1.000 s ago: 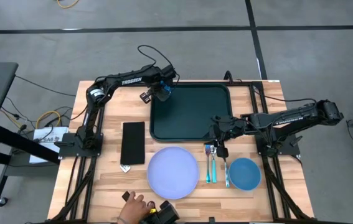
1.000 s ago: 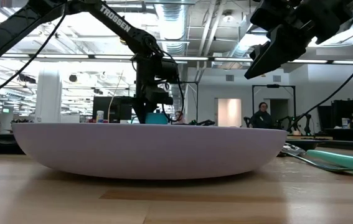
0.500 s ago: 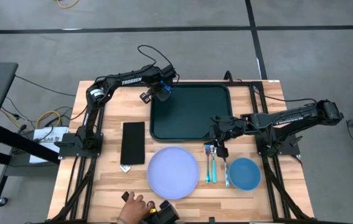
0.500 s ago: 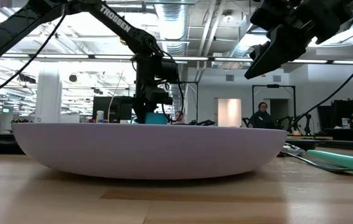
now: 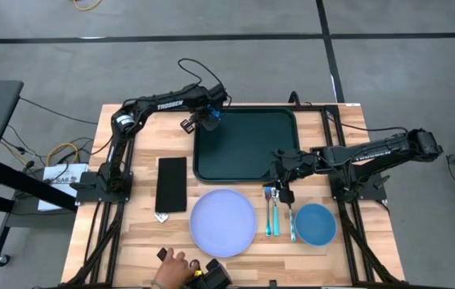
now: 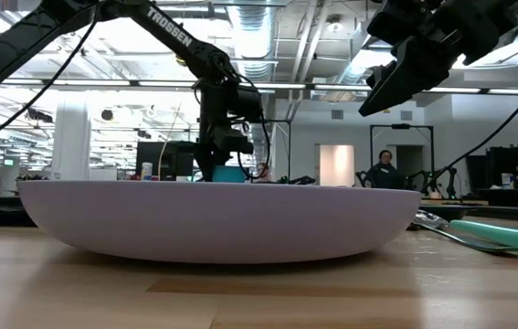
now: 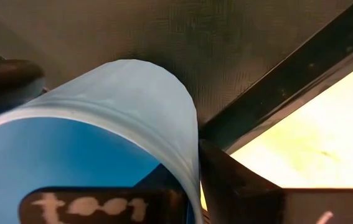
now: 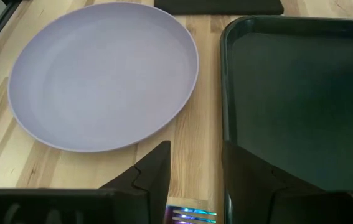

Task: Set up tray
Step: Put the light blue cup on the black tray

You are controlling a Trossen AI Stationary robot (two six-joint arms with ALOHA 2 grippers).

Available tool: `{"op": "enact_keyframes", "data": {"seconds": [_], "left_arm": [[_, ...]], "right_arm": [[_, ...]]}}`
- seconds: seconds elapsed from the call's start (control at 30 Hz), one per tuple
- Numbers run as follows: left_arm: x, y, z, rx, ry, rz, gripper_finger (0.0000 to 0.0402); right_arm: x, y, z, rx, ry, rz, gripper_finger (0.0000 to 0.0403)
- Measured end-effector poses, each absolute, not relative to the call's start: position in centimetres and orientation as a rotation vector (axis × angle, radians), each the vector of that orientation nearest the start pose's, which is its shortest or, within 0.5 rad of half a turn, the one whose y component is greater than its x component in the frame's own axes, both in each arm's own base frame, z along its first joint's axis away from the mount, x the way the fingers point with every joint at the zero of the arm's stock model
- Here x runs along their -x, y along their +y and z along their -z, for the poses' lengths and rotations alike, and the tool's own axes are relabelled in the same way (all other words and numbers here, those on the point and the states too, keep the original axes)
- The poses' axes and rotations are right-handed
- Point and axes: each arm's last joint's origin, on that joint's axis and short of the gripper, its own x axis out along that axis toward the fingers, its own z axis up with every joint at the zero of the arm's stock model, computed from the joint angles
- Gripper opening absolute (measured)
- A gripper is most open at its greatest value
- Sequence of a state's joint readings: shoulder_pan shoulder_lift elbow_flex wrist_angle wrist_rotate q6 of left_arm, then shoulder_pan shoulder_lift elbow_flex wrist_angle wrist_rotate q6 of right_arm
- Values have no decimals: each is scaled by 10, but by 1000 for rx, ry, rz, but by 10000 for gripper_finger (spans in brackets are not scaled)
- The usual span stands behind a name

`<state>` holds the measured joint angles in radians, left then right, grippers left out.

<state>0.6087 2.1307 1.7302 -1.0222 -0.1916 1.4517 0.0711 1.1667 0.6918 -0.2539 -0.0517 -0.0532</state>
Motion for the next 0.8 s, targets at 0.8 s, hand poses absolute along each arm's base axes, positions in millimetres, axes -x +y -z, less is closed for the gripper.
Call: {"op": "enact_keyframes", "data": {"seconds": [0.8], "left_arm": [[-346,245,-192,-839,1580,435,171]], "right_arm": [[-233,18,-223,58,726,-137,134]]}}
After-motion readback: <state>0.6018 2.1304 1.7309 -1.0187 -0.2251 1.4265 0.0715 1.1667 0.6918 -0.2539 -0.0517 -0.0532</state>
